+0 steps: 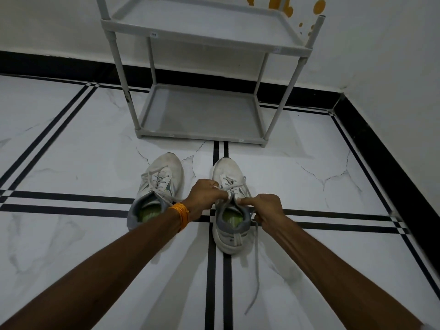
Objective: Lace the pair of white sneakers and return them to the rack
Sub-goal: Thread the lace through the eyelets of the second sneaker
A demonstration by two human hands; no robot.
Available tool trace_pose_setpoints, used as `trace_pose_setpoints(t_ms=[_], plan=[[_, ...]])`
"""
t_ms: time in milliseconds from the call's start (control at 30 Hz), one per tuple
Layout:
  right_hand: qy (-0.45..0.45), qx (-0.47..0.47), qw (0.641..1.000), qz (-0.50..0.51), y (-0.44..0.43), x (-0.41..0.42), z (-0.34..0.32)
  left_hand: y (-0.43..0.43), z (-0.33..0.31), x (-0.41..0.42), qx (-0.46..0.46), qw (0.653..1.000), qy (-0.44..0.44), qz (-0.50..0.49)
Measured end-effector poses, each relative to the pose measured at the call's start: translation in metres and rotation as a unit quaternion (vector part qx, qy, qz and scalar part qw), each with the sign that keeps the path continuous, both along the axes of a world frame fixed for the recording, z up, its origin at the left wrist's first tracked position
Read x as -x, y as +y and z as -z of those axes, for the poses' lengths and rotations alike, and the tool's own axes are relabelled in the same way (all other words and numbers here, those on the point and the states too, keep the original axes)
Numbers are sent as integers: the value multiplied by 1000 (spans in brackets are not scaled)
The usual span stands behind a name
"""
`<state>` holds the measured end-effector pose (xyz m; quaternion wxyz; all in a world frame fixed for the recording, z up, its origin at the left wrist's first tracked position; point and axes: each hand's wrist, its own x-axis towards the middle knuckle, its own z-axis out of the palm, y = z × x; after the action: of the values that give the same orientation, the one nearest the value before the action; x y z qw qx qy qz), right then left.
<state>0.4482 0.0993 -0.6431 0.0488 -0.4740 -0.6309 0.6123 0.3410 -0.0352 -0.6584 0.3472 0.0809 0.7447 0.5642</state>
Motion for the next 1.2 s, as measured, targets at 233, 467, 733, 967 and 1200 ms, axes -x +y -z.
trace_pose_setpoints(t_ms=[233,467,733,967,1200], plan=[[19,164,986,31,-4,-4,5,-3,2,-9,-38,998,-49,-34],[-12,109,994,9,-10,7,-2,-1,9,-9,-4,999,11,-44],[-39,-133,984,-111,1,2,-13,-21,-11,-3,103,942,315,61],[-48,-320,900,-293,16,23,-112,-20,-111,14,188,767,575,216],[94,-361,869,-326,2,63,-201,5,-165,10,124,631,667,375]])
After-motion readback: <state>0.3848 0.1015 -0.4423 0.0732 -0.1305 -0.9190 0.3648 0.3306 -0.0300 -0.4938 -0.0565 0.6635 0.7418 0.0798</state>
